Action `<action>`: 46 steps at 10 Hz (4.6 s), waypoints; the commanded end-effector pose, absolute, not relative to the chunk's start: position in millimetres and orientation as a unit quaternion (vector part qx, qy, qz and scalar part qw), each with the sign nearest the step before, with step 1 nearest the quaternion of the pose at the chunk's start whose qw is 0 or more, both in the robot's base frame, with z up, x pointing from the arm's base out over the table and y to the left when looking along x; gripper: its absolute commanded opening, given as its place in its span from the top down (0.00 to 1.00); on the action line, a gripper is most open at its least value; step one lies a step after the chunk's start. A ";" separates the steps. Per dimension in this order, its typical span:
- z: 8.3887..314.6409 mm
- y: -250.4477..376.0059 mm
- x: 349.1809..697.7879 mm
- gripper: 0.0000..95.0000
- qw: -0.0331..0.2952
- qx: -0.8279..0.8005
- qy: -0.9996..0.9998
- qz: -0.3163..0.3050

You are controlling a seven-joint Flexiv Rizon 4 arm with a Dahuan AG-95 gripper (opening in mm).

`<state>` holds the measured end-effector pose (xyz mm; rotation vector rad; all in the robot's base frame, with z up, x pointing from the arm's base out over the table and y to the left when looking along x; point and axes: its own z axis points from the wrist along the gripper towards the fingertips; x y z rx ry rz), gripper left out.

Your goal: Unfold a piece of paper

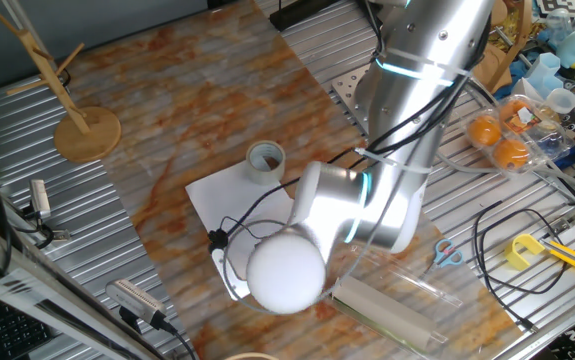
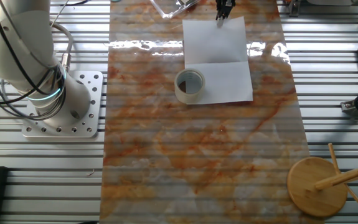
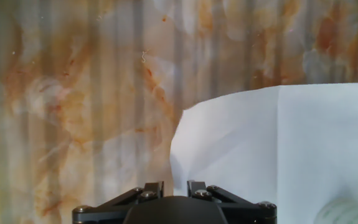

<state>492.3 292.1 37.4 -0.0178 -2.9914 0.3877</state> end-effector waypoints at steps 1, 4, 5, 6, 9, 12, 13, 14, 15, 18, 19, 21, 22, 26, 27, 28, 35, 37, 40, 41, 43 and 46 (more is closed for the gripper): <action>37.8 291.5 490.9 0.80 0.060 -0.015 -0.993 0.103; 37.8 291.5 490.9 0.80 0.061 -0.019 -0.994 0.088; 37.8 291.5 490.9 0.80 0.061 -0.021 -0.994 0.082; 37.8 291.5 490.9 0.80 0.062 -0.020 -0.995 0.081; 37.8 291.5 490.9 1.00 0.061 -0.021 -0.995 0.079; 37.8 291.5 490.9 1.00 0.061 -0.028 -0.996 0.064; 37.8 291.5 490.9 1.00 0.061 -0.029 -0.996 0.061; 37.8 291.5 490.9 1.00 0.061 -0.030 -0.996 0.057; 37.8 291.5 490.9 1.00 0.061 -0.030 -0.996 0.055; 37.8 291.5 490.9 0.80 0.057 -0.025 -0.997 0.043; 37.8 291.5 490.9 0.80 0.056 -0.023 -0.997 0.041; 37.8 291.5 490.9 0.80 0.057 -0.021 -0.998 0.035; 37.8 291.5 490.9 0.80 0.057 -0.022 -0.998 0.029; 37.8 291.5 490.9 0.80 0.060 -0.028 -0.998 0.003; 37.8 291.5 490.9 0.80 0.062 -0.028 -0.998 -0.003; 37.8 291.5 490.9 0.80 0.062 -0.030 -0.998 -0.006; 37.8 291.5 490.9 0.80 0.063 -0.027 -0.998 -0.017; 37.8 291.5 490.9 0.80 0.063 -0.026 -0.997 -0.021; 35.0 292.1 489.8 0.80 0.062 -0.025 -0.998 -0.022; 34.5 292.3 489.6 0.60 0.062 -0.025 -0.997 -0.025; 33.4 292.8 489.1 0.60 0.061 -0.026 -0.997 -0.030; 33.0 293.1 488.9 0.60 0.061 -0.027 -0.997 -0.032</action>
